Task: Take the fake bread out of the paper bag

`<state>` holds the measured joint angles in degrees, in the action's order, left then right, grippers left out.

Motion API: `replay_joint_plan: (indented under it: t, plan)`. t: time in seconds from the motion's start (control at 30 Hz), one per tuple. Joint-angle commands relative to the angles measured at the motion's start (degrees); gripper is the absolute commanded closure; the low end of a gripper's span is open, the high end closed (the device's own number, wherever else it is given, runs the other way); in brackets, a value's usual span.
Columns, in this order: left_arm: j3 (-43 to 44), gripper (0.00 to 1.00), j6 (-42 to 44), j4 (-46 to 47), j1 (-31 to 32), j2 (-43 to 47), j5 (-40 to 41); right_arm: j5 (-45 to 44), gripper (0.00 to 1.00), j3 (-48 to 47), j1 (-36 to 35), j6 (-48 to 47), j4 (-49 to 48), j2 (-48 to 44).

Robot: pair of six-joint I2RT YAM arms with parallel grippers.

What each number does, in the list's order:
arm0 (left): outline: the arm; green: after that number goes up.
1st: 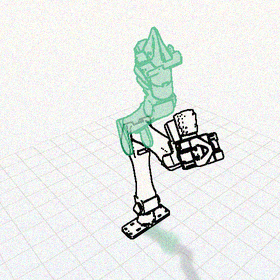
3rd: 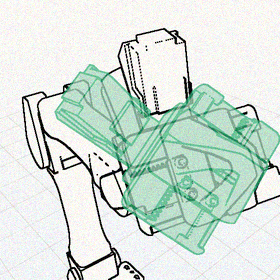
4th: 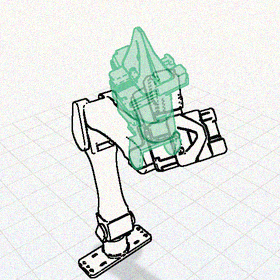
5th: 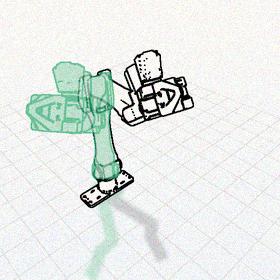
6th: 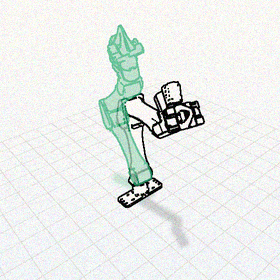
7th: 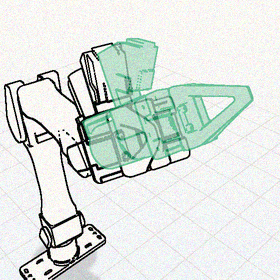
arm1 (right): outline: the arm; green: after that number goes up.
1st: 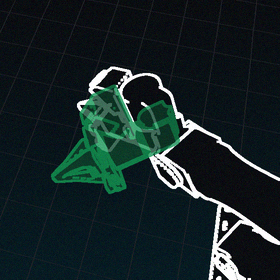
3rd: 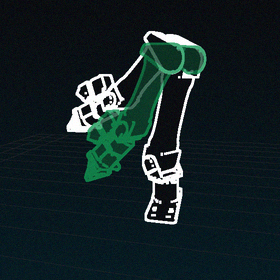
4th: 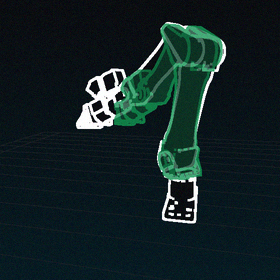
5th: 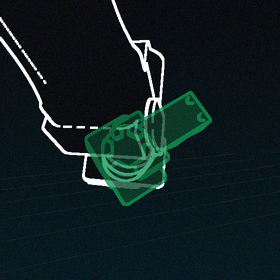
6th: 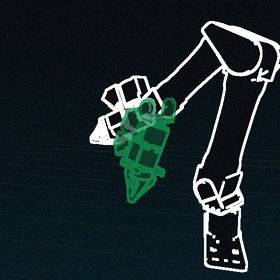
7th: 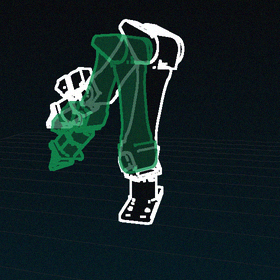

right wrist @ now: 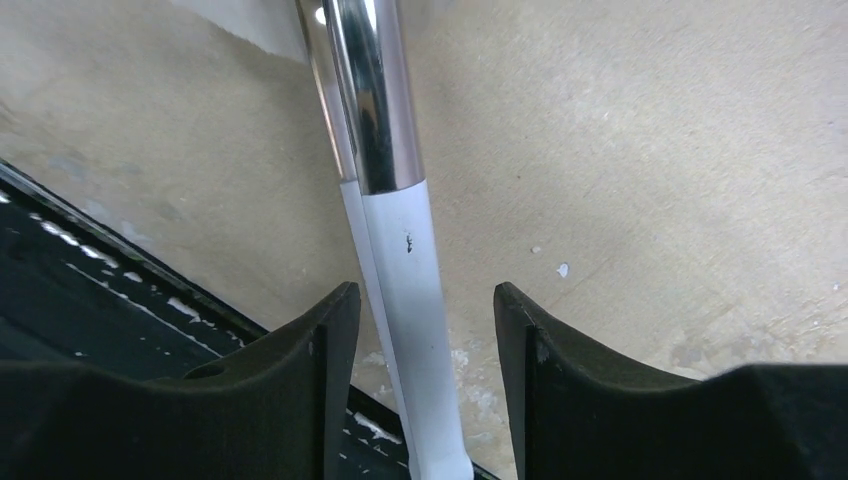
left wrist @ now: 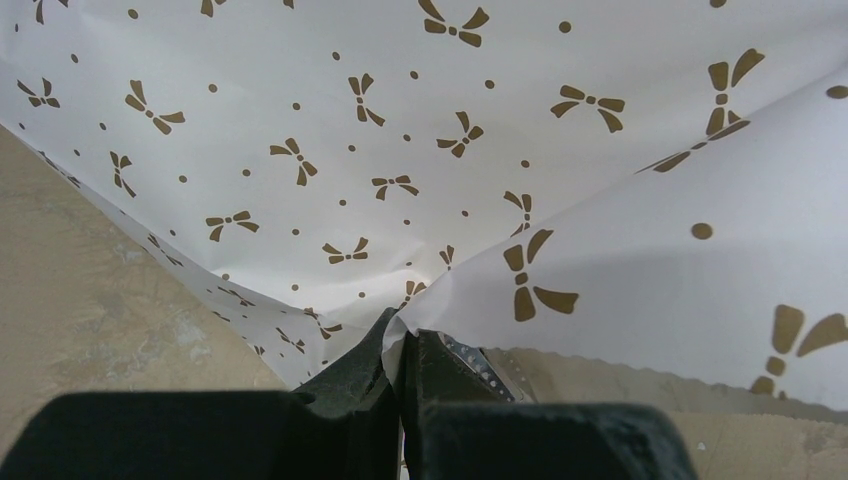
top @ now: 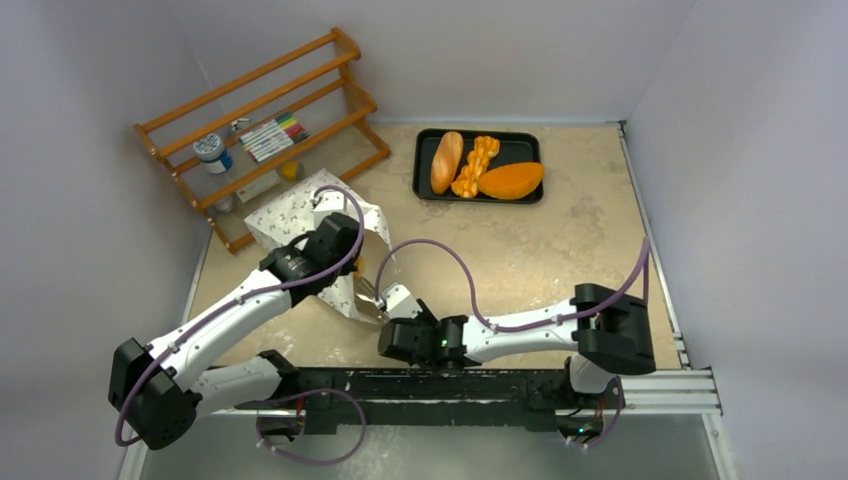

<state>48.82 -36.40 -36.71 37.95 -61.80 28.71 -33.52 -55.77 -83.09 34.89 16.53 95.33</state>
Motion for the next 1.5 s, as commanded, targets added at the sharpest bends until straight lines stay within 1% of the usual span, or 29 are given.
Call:
replay_joint_plan:
  t: [0.0, 0.13, 0.23, 0.37, 0.5, 0.77, 0.9, 1.17, 1.47]
  plan:
    - [0.9, 1.0, -0.2, 2.4, 0.2, -0.5, 1.1, -3.1, 0.46, -0.1, 1.2, 0.6, 1.0, -3.9]
    - [1.6, 1.0, 0.0, 2.1, 0.2, -0.9, 1.3, -2.1, 0.46, -0.1, 2.3, -0.6, -0.3, -5.5]
    - [1.8, 1.0, 0.0, 2.1, 0.4, -1.0, 1.3, -1.2, 0.47, 1.9, 3.5, -1.4, -1.8, -4.9]
    - [1.9, 1.0, -0.2, 2.2, 0.4, -1.1, 1.3, -0.1, 0.48, 2.0, 3.8, -2.2, -3.3, -4.7]
    - [2.3, 1.0, -0.2, 2.1, 0.6, -1.4, 1.3, 0.9, 0.48, 1.4, 3.8, -2.4, -3.9, -6.3]
    - [2.4, 1.0, -0.1, 2.5, 0.8, -2.4, 1.3, -0.1, 0.48, 0.8, 3.8, -2.8, -3.2, -9.2]
    - [2.4, 1.0, -0.1, 2.7, 0.9, -2.5, 1.3, 1.2, 0.48, -1.3, 3.5, -3.1, -3.5, -9.7]
    - [3.2, 1.0, 0.0, 2.8, 1.2, -3.1, 1.2, 5.4, 0.48, -0.7, 3.3, -3.3, -6.1, -6.5]
    - [3.8, 1.0, 0.1, 3.0, 1.6, -3.4, 1.2, 7.1, 0.48, -0.4, 3.2, -3.3, -7.5, -4.0]
